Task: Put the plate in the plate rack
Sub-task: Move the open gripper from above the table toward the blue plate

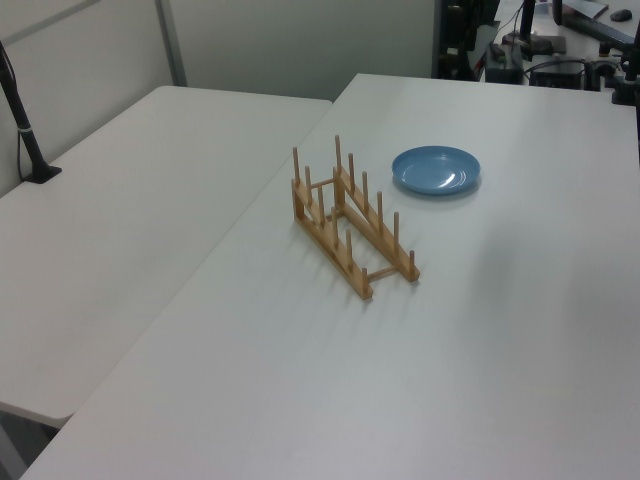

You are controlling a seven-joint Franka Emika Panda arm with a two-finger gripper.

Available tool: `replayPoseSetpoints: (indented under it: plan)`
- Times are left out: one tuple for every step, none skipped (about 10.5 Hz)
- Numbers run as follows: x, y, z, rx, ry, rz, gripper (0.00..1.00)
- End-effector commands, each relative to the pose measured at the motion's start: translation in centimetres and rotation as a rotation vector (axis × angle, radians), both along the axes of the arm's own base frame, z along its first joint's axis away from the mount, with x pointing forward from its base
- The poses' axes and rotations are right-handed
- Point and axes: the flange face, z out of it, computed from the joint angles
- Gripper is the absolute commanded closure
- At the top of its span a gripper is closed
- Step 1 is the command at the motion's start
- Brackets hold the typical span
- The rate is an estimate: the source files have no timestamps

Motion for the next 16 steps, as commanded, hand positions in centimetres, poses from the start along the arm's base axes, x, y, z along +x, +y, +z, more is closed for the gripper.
replayPoseSetpoints:
  plan:
    - [-1.74,0.56,-1.24,0.015,0.073,0.037,0.00]
    - [-1.73,0.59,-1.24,0.018,0.072,0.035,0.00]
    - [-1.71,0.63,-1.22,0.021,0.071,0.034,0.00]
    - [-1.66,0.47,-1.24,0.022,0.071,0.032,0.00]
    - [-1.71,0.38,-1.15,0.022,0.069,0.032,0.00]
    - [-1.70,0.55,-1.15,0.022,0.069,0.028,0.00]
    - [-1.72,0.56,-1.16,0.022,0.071,0.026,0.00]
    - [-1.72,0.56,-1.09,0.022,0.069,0.026,0.00]
    - [-1.72,0.56,-1.09,0.022,0.069,0.025,0.00]
    - [-1.67,0.30,-1.11,0.022,0.069,0.022,0.00]
    - [-1.59,0.21,-1.23,0.022,0.068,0.020,0.00]
    - [-1.45,0.19,-1.29,0.021,0.065,0.020,0.00]
    - [-1.44,0.19,-1.29,0.020,0.065,0.029,0.00]
    - [-1.43,0.19,-1.28,0.020,0.063,0.034,0.00]
    - [-1.39,0.17,-1.37,0.019,0.065,0.035,0.00]
    - [-1.41,0.18,-1.45,0.019,0.068,0.035,0.00]
